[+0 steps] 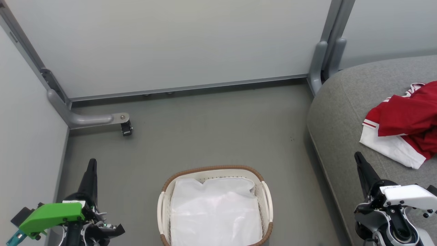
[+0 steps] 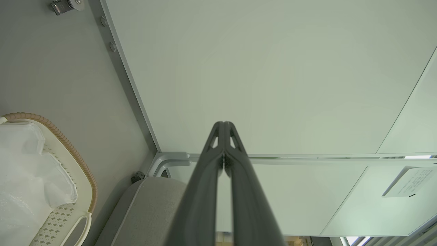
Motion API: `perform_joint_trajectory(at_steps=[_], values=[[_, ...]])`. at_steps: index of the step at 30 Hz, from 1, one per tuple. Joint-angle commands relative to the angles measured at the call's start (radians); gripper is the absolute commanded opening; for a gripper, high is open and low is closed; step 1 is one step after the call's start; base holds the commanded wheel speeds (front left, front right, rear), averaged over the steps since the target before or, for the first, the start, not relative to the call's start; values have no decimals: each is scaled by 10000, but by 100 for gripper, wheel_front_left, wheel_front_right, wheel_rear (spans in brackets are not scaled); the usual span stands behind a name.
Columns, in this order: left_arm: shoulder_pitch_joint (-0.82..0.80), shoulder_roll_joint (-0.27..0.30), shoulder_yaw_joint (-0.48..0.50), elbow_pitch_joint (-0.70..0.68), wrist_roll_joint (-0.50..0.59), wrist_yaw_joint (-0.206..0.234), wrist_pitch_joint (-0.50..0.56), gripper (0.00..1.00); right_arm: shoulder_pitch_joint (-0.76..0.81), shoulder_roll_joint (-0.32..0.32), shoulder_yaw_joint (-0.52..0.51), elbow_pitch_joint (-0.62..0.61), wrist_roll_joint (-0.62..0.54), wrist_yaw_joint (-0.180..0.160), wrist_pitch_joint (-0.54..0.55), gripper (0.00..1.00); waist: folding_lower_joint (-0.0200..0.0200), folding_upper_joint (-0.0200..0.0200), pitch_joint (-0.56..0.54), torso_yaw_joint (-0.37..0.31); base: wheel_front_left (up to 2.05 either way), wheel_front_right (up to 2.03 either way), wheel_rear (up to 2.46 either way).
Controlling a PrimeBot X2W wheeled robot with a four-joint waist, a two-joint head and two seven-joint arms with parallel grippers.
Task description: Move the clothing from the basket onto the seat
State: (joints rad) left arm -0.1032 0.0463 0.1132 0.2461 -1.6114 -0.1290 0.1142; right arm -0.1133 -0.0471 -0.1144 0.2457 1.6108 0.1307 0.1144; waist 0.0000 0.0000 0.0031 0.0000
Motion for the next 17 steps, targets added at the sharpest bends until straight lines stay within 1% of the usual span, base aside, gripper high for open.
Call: perform_joint_trajectory(at_steps=[1, 17], values=[[-116, 73, 22, -20, -31, -44, 35, 0, 104, -59, -15, -37, 41, 0, 29, 0, 0, 0, 0, 0, 0, 0, 0], [-116, 73, 21, -21, -31, -44, 34, 0, 105, -59, -14, -35, 41, 0, 29, 0, 0, 0, 0, 0, 0, 0, 0]])
